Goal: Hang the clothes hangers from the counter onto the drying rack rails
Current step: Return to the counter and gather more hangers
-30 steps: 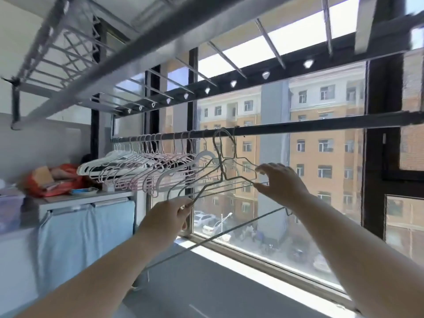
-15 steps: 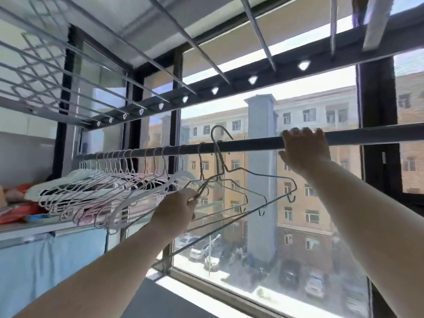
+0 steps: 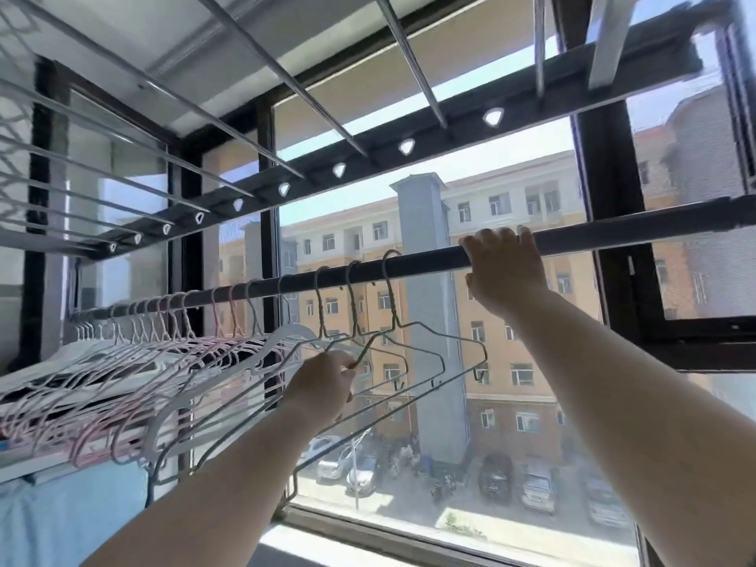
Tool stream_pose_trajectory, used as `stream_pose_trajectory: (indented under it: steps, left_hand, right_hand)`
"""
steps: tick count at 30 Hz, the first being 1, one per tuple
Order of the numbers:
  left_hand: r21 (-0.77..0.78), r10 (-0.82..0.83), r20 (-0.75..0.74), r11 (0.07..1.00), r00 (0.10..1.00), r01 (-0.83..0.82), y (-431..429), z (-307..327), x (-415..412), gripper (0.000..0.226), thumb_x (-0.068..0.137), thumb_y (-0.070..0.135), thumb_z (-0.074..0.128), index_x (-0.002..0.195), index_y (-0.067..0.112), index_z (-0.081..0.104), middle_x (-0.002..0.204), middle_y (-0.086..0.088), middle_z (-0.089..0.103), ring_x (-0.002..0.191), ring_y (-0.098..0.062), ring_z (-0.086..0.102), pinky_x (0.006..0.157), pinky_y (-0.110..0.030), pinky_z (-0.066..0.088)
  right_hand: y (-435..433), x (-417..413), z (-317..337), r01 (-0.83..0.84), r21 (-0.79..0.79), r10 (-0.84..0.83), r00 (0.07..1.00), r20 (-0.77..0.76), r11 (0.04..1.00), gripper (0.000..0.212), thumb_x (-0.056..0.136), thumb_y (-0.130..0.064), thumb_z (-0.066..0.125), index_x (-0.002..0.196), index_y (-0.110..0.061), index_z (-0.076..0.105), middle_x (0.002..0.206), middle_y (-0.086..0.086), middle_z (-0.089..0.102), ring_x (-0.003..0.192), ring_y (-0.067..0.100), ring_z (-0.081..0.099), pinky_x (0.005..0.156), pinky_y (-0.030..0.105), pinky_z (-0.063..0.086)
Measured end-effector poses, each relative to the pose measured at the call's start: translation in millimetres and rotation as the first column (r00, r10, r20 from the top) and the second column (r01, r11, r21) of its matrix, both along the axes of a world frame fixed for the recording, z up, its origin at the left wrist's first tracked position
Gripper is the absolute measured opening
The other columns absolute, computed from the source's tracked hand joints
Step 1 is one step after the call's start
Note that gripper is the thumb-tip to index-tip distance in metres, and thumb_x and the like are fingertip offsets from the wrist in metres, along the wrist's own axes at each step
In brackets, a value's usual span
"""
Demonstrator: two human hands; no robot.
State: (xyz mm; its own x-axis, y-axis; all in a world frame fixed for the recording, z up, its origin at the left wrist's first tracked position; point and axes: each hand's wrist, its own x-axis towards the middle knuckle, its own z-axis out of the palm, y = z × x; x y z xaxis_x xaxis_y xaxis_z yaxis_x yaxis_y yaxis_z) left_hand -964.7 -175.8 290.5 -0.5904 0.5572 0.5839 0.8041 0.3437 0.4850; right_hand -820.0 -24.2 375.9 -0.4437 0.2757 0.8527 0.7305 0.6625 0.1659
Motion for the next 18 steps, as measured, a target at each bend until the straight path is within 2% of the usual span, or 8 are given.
stream_pose_trajectory:
  steps: [4, 9, 12, 15, 18]
  left_hand:
    - [0.022, -0.021, 0.053, 1.000, 0.998, 0.020, 1.5, -9.5, -0.2, 0.026, 0.096, 0.013, 0.041, 0.119, 0.012, 0.054, 0.065, 0.000, 0.054, 0.041, -0.008, 0.046, 0.031, -0.012, 0.032]
    - [0.005, -0.016, 0.055, 1.000, 0.998, 0.016, 2.1, -12.9, 3.4, 0.025, 0.096, 0.015, 0.042, 0.117, 0.010, 0.054, 0.064, 0.001, 0.054, 0.033, -0.004, 0.048, 0.033, -0.014, 0.036]
    - [-0.023, 0.010, 0.010, 1.000, 1.000, -0.009, 1.0, -11.4, 6.5, 0.026, 0.096, 0.021, 0.044, 0.116, 0.008, 0.054, 0.069, 0.002, 0.055, 0.047, -0.008, 0.055, 0.044, -0.018, 0.042]
    - [-0.005, 0.056, -0.057, 0.998, 0.997, -0.057, -1.2, -9.5, 11.9, 0.029, 0.095, 0.025, 0.045, 0.119, 0.009, 0.052, 0.093, -0.007, 0.066, 0.067, -0.016, 0.061, 0.059, -0.024, 0.044]
    - [0.065, 0.100, -0.158, 0.994, 0.982, -0.091, -6.2, -8.0, 20.8, 0.031, 0.095, 0.023, 0.045, 0.122, 0.009, 0.051, 0.107, -0.008, 0.065, 0.080, -0.015, 0.055, 0.071, -0.023, 0.042]
  right_hand:
    - [-1.2, -2.0, -2.2, 0.003, 0.010, -0.003, 1.000, 0.001, 1.000, 0.039, 0.095, -0.021, 0.042, 0.133, -0.015, 0.036, 0.136, 0.005, 0.043, 0.128, 0.026, 0.037, 0.112, 0.042, 0.016]
    - [-2.6, -2.3, -3.4, -0.002, 0.016, 0.002, 1.000, 0.017, 1.000, 0.042, 0.095, -0.022, 0.041, 0.135, -0.015, 0.033, 0.138, 0.006, 0.041, 0.129, 0.027, 0.035, 0.113, 0.042, 0.015]
    - [-2.0, -0.8, -5.1, -0.018, 0.031, 0.017, 0.999, 0.031, 0.999, 0.044, 0.095, -0.023, 0.041, 0.137, -0.015, 0.031, 0.140, 0.006, 0.038, 0.131, 0.027, 0.033, 0.113, 0.043, 0.013]
    - [0.7, 2.4, -7.6, -0.050, 0.040, 0.049, 0.999, 0.017, 0.998, 0.044, 0.095, -0.022, 0.041, 0.137, -0.014, 0.032, 0.141, 0.007, 0.037, 0.133, 0.027, 0.031, 0.114, 0.043, 0.011]
    - [4.1, 4.1, -11.4, -0.079, 0.045, 0.080, 0.997, -0.023, 0.996, 0.042, 0.095, -0.018, 0.041, 0.136, -0.013, 0.035, 0.142, 0.008, 0.037, 0.134, 0.026, 0.028, 0.114, 0.042, 0.010]
